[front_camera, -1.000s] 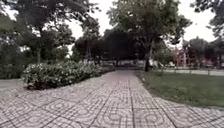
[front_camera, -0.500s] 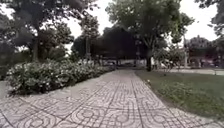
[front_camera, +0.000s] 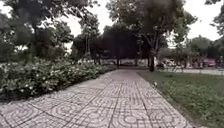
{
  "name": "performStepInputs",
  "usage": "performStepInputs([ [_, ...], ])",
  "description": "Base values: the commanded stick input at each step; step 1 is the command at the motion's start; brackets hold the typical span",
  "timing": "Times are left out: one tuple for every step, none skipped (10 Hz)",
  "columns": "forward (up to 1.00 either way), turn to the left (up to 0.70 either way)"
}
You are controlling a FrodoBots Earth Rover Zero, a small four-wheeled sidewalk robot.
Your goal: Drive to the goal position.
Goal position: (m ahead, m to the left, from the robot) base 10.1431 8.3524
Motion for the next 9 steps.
performStepInputs([
  [1.00,0.00],
  [1.00,0.00],
  [1.00,0.00],
  [1.00,-0.09],
  [1.00,-0.27],
  [1.00,-0.27],
  [1.00,-0.27],
  [1.00,-0.04],
  [1.00,0.00],
])
